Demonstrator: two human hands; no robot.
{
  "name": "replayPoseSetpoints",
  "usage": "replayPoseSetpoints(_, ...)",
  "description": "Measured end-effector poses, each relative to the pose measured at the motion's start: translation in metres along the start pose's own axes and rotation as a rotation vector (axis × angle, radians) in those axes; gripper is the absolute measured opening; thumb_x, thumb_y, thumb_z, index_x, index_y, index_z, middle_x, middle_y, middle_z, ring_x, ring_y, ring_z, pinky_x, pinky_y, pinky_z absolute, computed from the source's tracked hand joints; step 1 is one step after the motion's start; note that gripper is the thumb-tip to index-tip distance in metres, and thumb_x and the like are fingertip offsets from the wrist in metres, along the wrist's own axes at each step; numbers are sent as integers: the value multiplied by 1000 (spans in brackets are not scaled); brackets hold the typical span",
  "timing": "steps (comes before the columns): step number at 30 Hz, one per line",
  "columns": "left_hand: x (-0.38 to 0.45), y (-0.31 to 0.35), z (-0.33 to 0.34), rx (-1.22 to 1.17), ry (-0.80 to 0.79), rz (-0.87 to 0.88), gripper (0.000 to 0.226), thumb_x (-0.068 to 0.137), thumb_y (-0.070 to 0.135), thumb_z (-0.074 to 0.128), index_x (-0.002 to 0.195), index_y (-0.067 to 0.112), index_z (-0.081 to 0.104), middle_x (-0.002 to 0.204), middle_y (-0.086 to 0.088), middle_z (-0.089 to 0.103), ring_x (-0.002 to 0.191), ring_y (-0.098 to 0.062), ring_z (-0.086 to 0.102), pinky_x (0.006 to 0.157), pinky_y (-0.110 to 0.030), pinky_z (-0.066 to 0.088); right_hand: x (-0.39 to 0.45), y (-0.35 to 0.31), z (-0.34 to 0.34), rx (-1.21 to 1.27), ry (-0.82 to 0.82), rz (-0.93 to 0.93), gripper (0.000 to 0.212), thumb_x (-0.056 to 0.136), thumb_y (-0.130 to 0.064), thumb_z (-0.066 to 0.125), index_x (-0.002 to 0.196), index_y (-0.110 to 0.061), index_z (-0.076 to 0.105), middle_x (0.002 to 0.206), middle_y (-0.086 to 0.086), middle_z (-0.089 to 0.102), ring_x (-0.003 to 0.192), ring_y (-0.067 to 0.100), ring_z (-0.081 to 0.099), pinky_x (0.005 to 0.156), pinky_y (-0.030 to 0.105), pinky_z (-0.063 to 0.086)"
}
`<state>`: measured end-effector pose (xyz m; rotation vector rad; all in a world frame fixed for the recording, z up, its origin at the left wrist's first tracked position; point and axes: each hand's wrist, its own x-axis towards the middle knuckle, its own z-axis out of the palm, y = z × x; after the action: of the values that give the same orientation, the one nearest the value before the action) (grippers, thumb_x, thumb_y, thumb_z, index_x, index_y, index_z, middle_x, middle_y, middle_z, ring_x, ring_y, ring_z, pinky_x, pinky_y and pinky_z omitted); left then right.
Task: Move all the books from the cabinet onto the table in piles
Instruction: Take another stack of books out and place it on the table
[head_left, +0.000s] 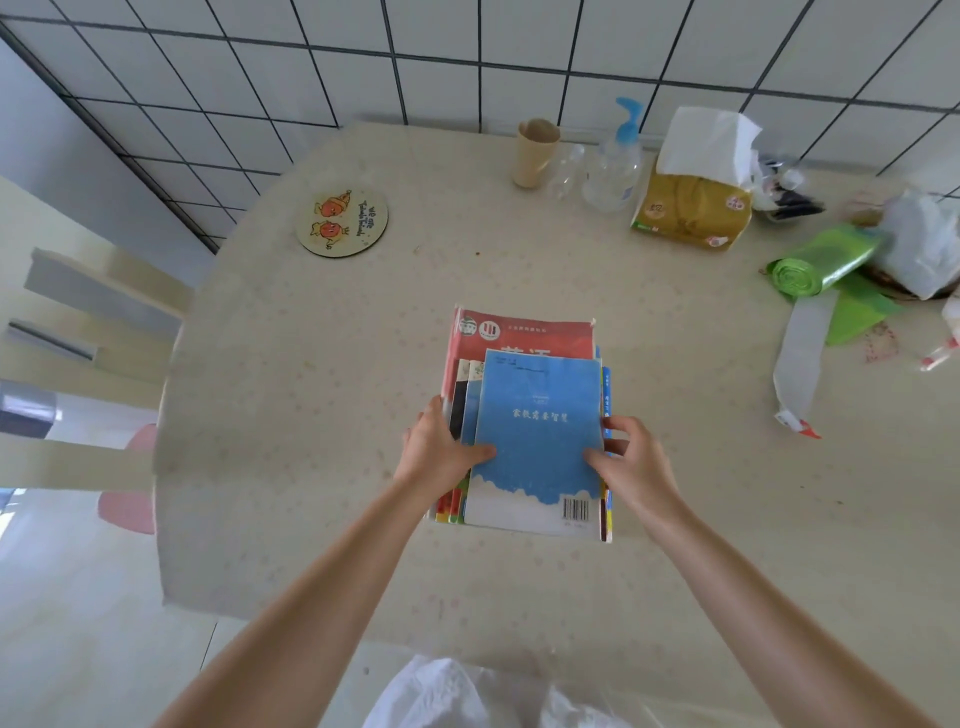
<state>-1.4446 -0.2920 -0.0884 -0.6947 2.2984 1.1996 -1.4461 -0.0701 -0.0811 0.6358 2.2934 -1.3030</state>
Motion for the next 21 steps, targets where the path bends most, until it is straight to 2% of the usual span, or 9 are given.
replayPoseSetpoints(3, -2, -2, 9, 145, 3, 23, 84, 67, 43, 79, 135, 21, 35, 129, -3, 49, 121, -27, 44, 96, -47, 47, -10, 4, 0, -35, 29, -37, 41, 87, -12, 58, 127, -18, 51, 103, 0, 63, 85, 18, 62, 56, 18, 44)
replayPoseSetpoints(6, -6, -3, 17, 186, 36, 40, 89, 72, 38, 79, 142, 16, 28, 135, -6, 44, 125, -27, 38, 97, -43, 42, -17, 8, 3, -50, 56, -32, 41, 87, -11, 54, 127, -19, 50, 102, 0, 63, 82, 19, 65, 64, 32, 54)
replayPoseSetpoints(9, -9, -1, 22, 166, 69, 36, 89, 75, 34, 78, 144, 17, 25, 136, -6, 43, 126, -28, 36, 96, -42, 41, -19, 9, 7, -102, 95, -61, 40, 85, -9, 52, 124, -18, 51, 91, 0, 62, 86, 24, 64, 72, 39, 55)
replayPoseSetpoints(12, -12, 1, 25, 217, 111, 27, 87, 75, 37, 77, 143, 18, 27, 136, -5, 46, 126, -27, 38, 97, -45, 38, -21, 8, 9, -116, 85, -83, 44, 84, -7, 51, 128, -17, 50, 90, -1, 60, 89, 24, 60, 72, 35, 51)
replayPoseSetpoints(14, -14, 2, 24, 282, 150, 28, 82, 74, 40, 76, 139, 19, 30, 133, -1, 50, 125, -25, 38, 96, -44, 34, -23, 9, 10, -118, 69, -95, 48, 84, -7, 51, 130, -18, 48, 94, 0, 61, 86, 23, 58, 63, 28, 46)
replayPoseSetpoints(16, -15, -1, 23, 243, 149, 46, 79, 74, 39, 76, 137, 21, 33, 131, 0, 49, 125, -25, 39, 94, -42, 36, -25, 11, 11, -127, 43, -109, 52, 84, -8, 51, 134, -21, 45, 101, 0, 63, 86, 21, 56, 52, 13, 38)
replayPoseSetpoints(18, -18, -3, 24, 95, 120, 76, 78, 74, 30, 79, 137, 19, 35, 131, -3, 45, 120, -24, 46, 88, -35, 43, -27, 12, 10, -120, 9, -111, 57, 84, -7, 52, 138, -23, 42, 106, -3, 62, 87, 18, 54, 51, 8, 37)
replayPoseSetpoints(19, -20, -3, 24, 37, 118, 90, 76, 74, 25, 79, 136, 19, 37, 131, -3, 42, 115, -22, 48, 83, -31, 44, -28, 11, 10, -105, -11, -105, 60, 84, -7, 53, 139, -24, 41, 108, -5, 60, 89, 16, 53, 55, 8, 37)
replayPoseSetpoints(21, -21, -3, 24, -17, 133, 109, 75, 73, 21, 79, 135, 19, 38, 132, -2, 39, 106, -17, 47, 80, -28, 43, -27, 8, 8, -76, -39, -90, 64, 81, -6, 56, 140, -25, 40, 110, -9, 57, 97, 14, 53, 68, 20, 40)
